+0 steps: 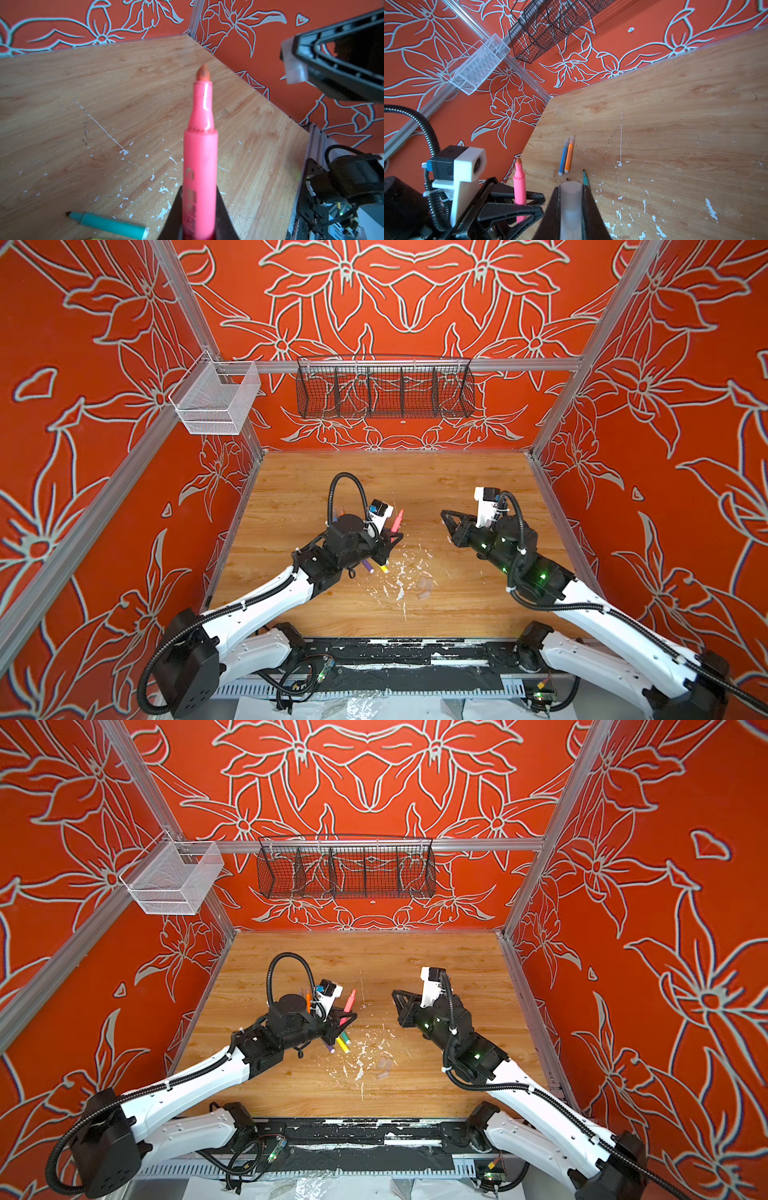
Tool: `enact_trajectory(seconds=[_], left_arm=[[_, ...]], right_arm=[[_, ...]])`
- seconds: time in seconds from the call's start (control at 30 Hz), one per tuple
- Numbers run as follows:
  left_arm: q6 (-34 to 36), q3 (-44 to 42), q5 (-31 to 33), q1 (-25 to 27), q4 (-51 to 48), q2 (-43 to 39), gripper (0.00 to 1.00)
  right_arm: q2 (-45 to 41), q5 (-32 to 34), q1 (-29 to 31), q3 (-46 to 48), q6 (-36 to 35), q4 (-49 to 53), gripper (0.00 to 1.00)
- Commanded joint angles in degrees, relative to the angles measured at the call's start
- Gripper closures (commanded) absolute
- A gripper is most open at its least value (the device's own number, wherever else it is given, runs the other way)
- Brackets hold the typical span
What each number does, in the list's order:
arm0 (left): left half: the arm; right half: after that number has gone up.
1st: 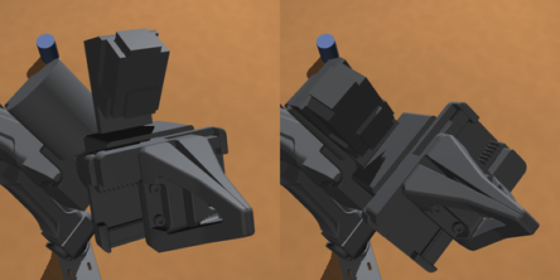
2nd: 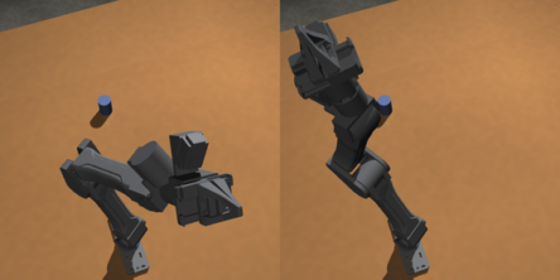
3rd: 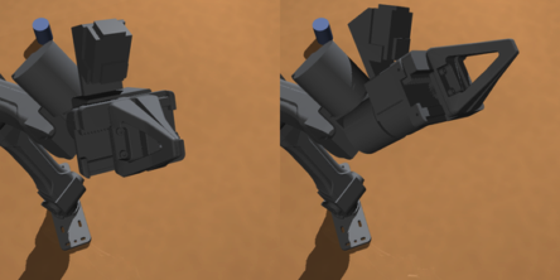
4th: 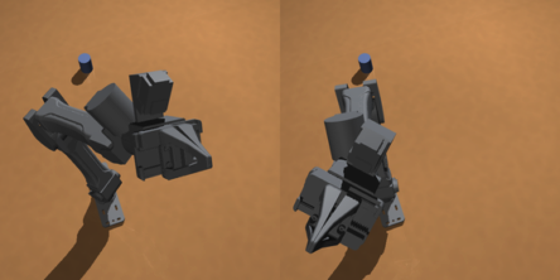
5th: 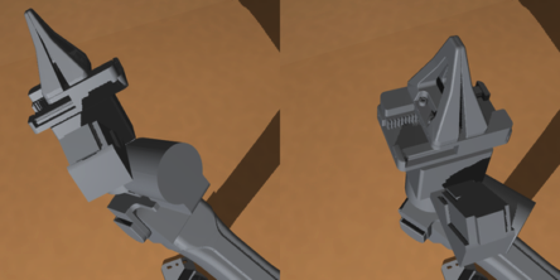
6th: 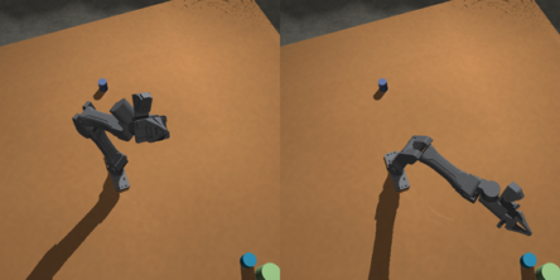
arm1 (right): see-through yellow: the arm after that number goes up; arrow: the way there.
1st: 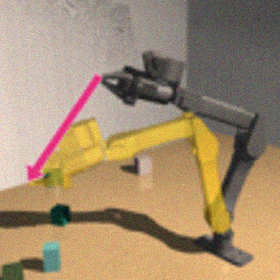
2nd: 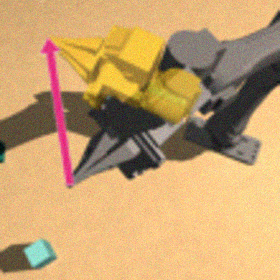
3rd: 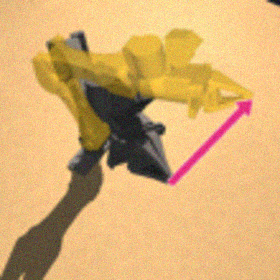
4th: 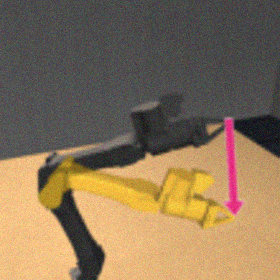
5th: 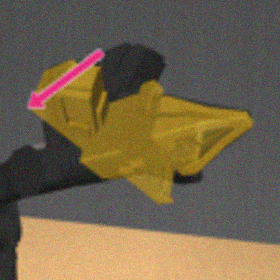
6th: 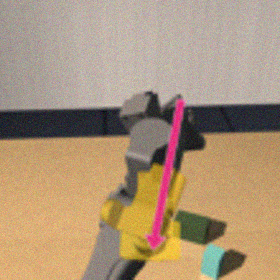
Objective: Insert the pens into the pen caps
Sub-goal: 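Lift the white cap with the right gripper toward the pink marker tip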
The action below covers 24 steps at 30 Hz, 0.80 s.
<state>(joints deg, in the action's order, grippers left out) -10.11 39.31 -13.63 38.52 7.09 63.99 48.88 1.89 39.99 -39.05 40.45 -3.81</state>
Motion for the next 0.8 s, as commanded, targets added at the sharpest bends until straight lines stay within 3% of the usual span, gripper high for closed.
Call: enact_trajectory(seconds=[0.0, 0.27, 0.6, 0.77], left_arm=[[-0.13, 1.41, -4.93, 0.95, 1.87, 1.60, 1.00], [1.23, 1.39, -5.58, 2.42, 1.95, 1.53, 1.00], [1.32, 0.86, -6.59, 3.05, 3.16, 1.65, 1.00], [1.23, 0.59, -6.74, 3.12, 3.61, 1.69, 1.00]], right_arm=[[-2.53, -1.27, 0.27, 1.83, -0.46, -8.10, 0.99], [-0.95, -5.43, 0.27, 5.00, 3.77, -16.18, 1.00], [9.81, -12.12, 1.63, 8.20, 9.21, -37.02, 1.00], [11.33, -9.47, 1.76, 9.56, 8.79, -41.80, 1.00]])
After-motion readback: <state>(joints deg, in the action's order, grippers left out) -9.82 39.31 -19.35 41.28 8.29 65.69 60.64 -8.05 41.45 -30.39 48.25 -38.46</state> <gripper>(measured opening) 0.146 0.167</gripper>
